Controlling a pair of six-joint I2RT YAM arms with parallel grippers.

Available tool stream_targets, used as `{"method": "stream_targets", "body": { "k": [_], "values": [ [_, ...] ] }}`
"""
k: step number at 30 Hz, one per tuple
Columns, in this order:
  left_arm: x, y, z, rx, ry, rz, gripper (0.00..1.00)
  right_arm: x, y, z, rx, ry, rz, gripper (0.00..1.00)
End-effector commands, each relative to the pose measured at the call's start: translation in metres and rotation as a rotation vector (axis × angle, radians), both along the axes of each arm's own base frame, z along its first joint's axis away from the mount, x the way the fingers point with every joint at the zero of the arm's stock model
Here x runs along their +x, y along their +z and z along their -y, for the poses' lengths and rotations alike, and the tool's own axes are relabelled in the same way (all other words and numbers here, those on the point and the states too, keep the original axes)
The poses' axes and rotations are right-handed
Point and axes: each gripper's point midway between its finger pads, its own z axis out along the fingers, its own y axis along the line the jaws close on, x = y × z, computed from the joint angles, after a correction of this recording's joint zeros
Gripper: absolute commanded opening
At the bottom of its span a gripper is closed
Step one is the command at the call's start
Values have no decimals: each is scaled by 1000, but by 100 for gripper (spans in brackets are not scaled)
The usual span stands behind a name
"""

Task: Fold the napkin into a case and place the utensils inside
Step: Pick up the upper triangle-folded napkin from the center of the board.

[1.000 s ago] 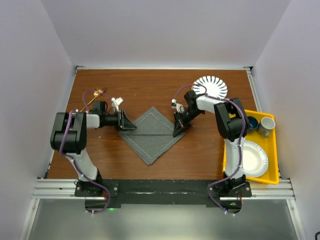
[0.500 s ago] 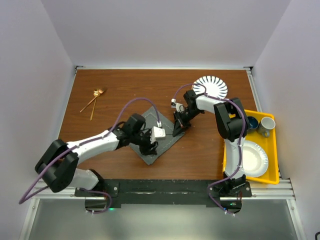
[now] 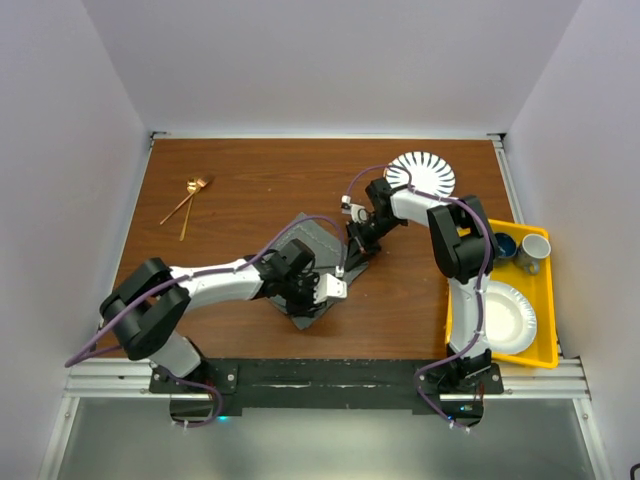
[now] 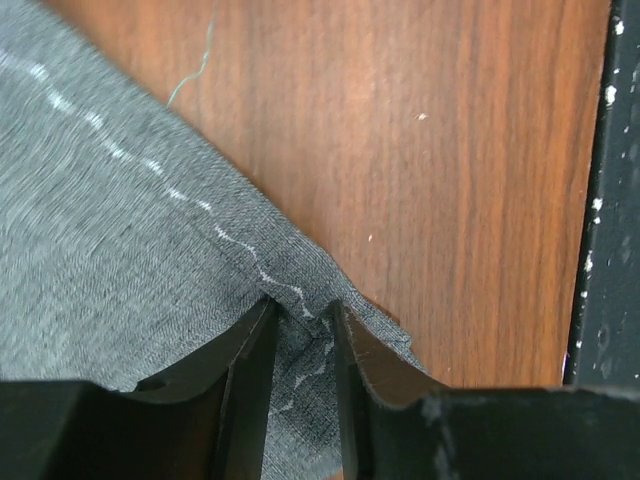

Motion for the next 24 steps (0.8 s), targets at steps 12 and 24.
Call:
{"method": "stream_targets", "body": {
  "k": [12, 24],
  "values": [
    [41, 103, -24, -247, 190, -73, 55, -51, -3, 22, -112, 160, 121, 5],
    [159, 88, -65, -327, 583, -142, 56, -102, 63, -21, 142, 308, 115, 28]
  ]
}}
